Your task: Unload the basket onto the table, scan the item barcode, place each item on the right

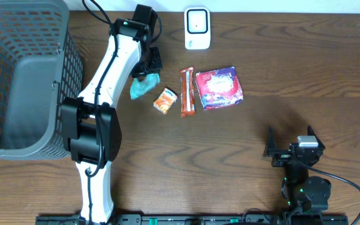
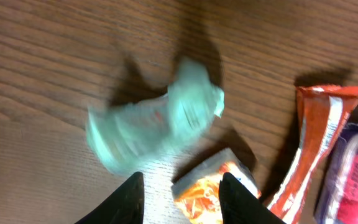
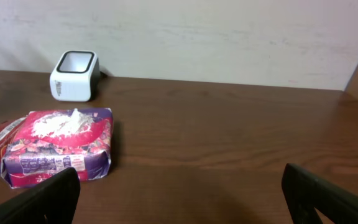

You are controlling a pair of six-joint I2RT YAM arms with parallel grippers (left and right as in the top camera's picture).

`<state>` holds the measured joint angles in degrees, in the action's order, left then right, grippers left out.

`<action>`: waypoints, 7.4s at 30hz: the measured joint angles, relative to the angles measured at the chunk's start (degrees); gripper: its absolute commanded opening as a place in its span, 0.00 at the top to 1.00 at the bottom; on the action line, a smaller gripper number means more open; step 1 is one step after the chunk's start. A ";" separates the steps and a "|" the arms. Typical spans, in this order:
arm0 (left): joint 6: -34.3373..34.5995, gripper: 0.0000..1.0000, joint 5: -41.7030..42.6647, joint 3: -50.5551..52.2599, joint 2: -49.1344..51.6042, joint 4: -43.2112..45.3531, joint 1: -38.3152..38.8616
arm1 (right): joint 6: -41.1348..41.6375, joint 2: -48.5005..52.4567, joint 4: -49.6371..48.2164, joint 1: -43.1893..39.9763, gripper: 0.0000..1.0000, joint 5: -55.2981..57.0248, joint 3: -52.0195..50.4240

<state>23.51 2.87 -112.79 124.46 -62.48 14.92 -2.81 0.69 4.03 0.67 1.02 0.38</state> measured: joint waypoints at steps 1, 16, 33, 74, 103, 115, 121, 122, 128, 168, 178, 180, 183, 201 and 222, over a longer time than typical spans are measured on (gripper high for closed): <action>0.07 0.47 0.35 0.00 -0.02 -0.11 0.13 | -0.02 0.00 0.00 0.00 0.01 0.02 0.00; -0.74 0.13 2.80 -2.93 -11.76 -1.05 -3.39 | -0.02 0.00 0.00 0.00 0.01 0.02 0.00; -2.62 0.02 1.44 -6.64 -39.17 -18.29 -17.07 | -0.24 0.00 -0.92 0.00 0.01 0.26 0.00; -2.80 0.02 1.44 -6.58 -39.08 -19.56 -17.07 | 24.50 57.83 38.58 0.00 0.01 -36.28 61.92; -2.80 0.02 1.44 -6.58 -39.06 -19.58 -17.07 | 2.91 117.13 46.66 0.35 0.03 -31.85 97.18; -2.80 0.02 1.44 -6.58 -39.06 -19.58 -17.07 | -6.34 130.14 48.50 0.48 0.61 -43.93 97.18; -2.80 0.02 1.44 -6.58 -39.06 -19.58 -17.07 | -5.66 129.85 51.25 0.31 0.99 -44.30 97.53; -2.80 0.02 1.44 -6.58 -39.06 -19.58 -17.07 | -5.49 129.72 52.33 0.22 0.99 -44.24 97.96; -2.80 0.02 1.44 -6.58 -39.06 -19.58 -17.07 | -1.90 124.89 57.70 0.02 0.99 -34.29 103.91; -2.80 0.02 1.44 -6.58 -39.06 -19.58 -17.07 | 21.05 120.02 64.96 24.74 0.07 19.02 115.65; -2.80 0.02 1.44 -6.58 -39.06 -19.58 -17.07 | 9.73 119.60 71.36 10.73 0.08 -0.24 122.66; -2.80 0.02 1.44 -6.58 -39.06 -19.58 -17.07 | 6.58 119.62 71.36 6.69 0.08 -7.06 121.15; -2.80 0.02 1.44 -6.58 -39.06 -19.56 -17.07 | 1.53 120.52 70.93 1.20 0.10 -18.43 117.77; -2.80 0.02 1.44 -6.58 -39.06 -19.58 -17.07 | -3.10 132.63 54.82 -2.93 0.99 -45.29 98.82; -2.80 0.02 1.44 -6.58 -39.06 -19.61 -17.07 | 26.97 116.52 67.89 16.09 0.94 40.37 104.96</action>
<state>20.71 4.32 -119.37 85.41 -82.08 -2.15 24.16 117.21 71.92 16.75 41.39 105.34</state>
